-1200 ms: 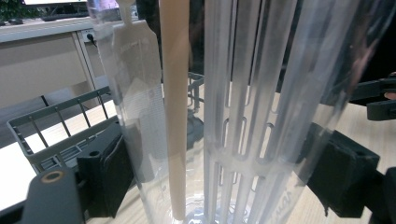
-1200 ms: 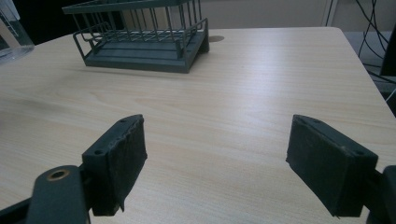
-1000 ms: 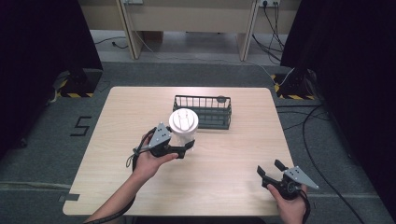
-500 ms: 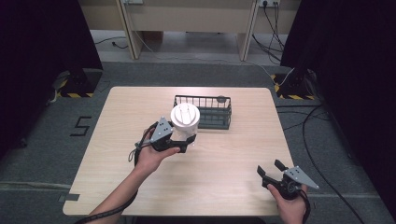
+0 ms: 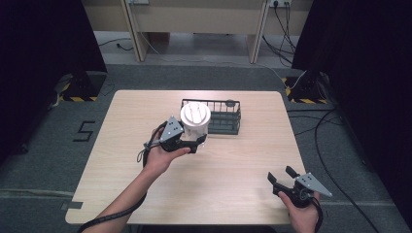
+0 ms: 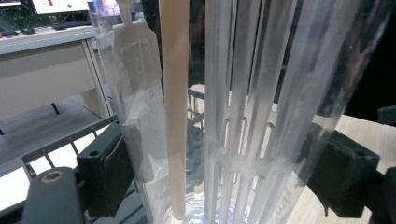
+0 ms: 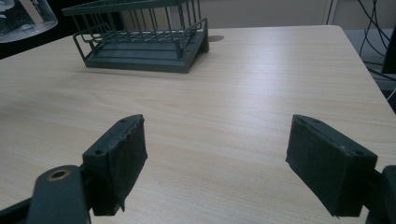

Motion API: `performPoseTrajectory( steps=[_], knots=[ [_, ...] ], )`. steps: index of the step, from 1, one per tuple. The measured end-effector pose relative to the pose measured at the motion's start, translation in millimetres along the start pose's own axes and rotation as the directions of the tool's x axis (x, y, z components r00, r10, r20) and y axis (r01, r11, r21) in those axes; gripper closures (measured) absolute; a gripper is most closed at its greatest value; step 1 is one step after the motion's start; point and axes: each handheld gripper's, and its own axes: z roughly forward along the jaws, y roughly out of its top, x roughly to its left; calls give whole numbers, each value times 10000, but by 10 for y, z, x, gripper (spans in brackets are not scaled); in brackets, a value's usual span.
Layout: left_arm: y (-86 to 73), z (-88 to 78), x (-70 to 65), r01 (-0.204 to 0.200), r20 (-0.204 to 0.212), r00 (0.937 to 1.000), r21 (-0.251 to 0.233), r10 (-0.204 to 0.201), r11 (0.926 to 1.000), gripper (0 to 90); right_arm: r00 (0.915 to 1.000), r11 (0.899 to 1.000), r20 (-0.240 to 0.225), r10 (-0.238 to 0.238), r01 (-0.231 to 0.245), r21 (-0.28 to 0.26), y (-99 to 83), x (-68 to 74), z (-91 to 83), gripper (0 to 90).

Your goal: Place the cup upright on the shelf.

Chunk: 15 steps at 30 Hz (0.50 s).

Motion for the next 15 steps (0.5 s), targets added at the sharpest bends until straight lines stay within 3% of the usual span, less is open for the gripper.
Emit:
performPoseTrajectory(
  steps=[15],
  knots=[
    [69,143,36,24,-67,10000,17,-24,10000,177,10000,10000,-13,23,-23,-17,-1,-3,0,205]
  ],
)
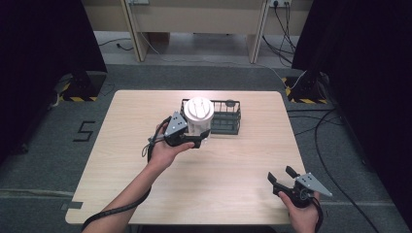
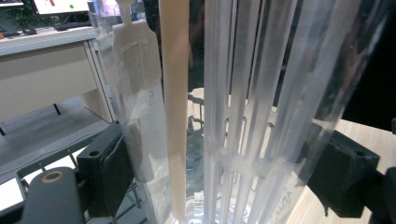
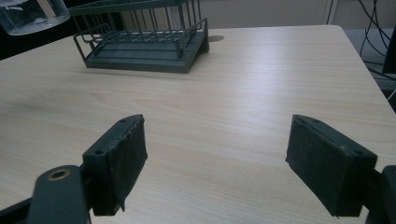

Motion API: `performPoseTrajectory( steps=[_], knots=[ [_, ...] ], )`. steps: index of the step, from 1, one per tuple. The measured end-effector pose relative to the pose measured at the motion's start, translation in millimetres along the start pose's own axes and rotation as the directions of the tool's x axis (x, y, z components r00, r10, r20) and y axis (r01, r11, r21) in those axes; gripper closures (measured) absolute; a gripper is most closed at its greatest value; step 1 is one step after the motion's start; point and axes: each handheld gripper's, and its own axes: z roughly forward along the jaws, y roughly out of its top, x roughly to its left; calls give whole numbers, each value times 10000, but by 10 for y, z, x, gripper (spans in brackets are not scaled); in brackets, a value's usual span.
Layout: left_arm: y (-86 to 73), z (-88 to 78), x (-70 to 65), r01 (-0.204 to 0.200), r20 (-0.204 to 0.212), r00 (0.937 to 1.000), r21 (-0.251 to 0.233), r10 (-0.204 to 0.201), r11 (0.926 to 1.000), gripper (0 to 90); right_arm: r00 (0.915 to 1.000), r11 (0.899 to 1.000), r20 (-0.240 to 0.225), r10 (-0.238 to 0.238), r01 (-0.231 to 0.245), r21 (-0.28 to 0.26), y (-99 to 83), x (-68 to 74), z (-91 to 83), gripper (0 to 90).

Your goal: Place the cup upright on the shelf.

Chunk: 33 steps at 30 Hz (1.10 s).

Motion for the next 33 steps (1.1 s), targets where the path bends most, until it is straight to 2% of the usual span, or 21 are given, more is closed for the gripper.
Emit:
performPoseTrajectory(
  steps=[12,33],
  knots=[
    [115,115,53,-11,-99,10000,-71,11,10000,177,10000,10000,-10,16,-16,-7,0,-2,0,205],
    [202,269,170,64,-342,9994,-111,-67,9999,177,10000,10000,-30,71,-71,-12,0,-8,0,206]
  ],
)
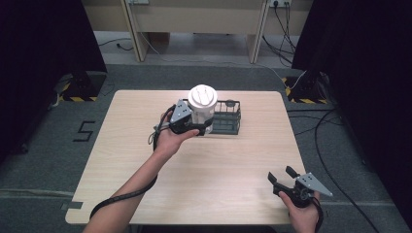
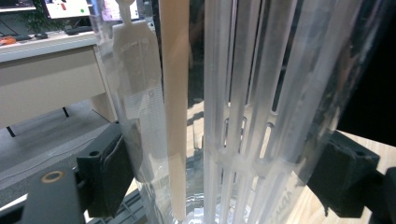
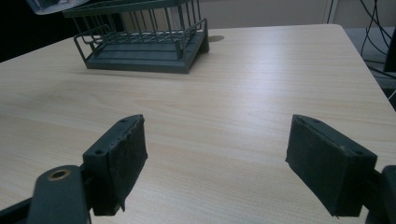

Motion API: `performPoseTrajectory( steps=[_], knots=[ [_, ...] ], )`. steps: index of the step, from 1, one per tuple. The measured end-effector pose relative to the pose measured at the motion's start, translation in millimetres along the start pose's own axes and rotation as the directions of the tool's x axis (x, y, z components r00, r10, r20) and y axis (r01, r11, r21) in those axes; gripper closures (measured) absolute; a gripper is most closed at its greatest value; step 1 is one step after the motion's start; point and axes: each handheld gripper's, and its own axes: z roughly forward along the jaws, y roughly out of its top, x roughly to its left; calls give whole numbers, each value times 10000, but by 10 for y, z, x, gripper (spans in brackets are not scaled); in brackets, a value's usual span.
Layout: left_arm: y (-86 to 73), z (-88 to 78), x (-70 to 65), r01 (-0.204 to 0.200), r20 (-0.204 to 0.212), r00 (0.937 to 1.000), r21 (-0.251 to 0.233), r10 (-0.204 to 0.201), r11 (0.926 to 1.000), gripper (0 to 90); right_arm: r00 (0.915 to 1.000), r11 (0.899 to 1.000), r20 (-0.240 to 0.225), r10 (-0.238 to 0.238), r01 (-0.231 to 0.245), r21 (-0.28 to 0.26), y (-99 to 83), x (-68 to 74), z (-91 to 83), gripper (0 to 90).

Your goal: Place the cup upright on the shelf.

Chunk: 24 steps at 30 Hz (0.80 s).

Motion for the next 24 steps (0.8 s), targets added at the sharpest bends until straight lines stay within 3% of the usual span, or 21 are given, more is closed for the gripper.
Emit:
performPoseTrajectory(
  steps=[24],
  knots=[
    [176,212,119,-115,-317,9994,1,115,9999,177,10000,10000,-12,79,-79,-39,0,-16,-1,206]
  ],
)
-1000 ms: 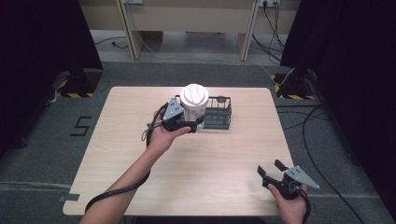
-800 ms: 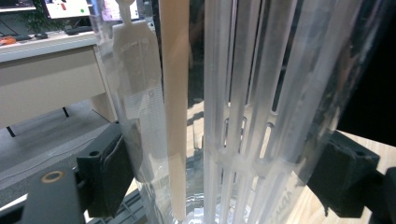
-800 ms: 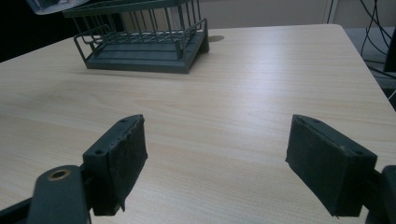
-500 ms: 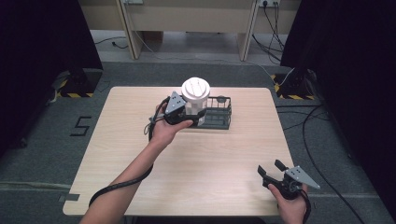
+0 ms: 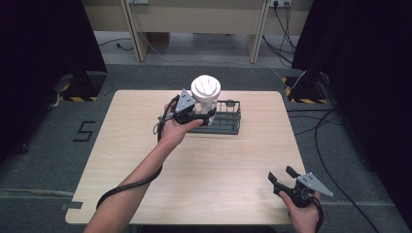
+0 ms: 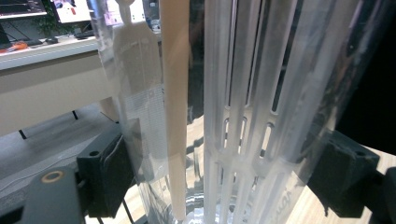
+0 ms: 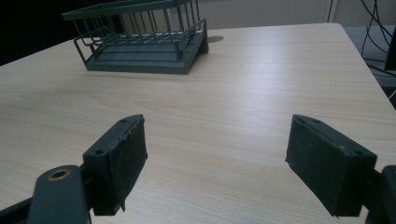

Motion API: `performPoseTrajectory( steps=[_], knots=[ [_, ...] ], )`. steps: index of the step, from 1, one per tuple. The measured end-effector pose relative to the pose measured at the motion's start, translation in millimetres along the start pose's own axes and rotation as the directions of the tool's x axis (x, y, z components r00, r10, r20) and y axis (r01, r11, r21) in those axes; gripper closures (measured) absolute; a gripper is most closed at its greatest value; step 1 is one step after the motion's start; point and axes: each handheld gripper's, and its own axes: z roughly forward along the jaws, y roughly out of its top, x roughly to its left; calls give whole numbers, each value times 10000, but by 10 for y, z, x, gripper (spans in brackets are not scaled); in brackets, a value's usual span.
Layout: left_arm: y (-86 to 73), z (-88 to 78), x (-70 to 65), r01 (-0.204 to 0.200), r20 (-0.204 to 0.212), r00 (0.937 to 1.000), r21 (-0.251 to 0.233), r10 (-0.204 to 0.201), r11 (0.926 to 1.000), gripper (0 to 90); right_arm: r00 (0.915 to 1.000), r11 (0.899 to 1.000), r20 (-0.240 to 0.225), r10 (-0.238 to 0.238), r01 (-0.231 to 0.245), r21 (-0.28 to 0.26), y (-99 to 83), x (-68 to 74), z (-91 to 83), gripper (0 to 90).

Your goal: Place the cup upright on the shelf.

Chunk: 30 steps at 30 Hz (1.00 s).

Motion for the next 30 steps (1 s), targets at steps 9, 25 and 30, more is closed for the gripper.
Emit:
performPoseTrajectory(
  steps=[9,25,30],
  knots=[
    [15,93,48,105,-112,9999,51,-104,9999,177,10000,10000,-12,81,-81,14,0,0,-2,207],
    [60,258,108,351,-203,9992,52,-350,9994,177,9999,9999,-18,145,-145,-23,0,-7,-4,207],
    [70,314,134,369,-304,9989,128,-365,9992,177,9999,9999,-29,156,-156,-27,-1,-9,-3,208]
  ],
)
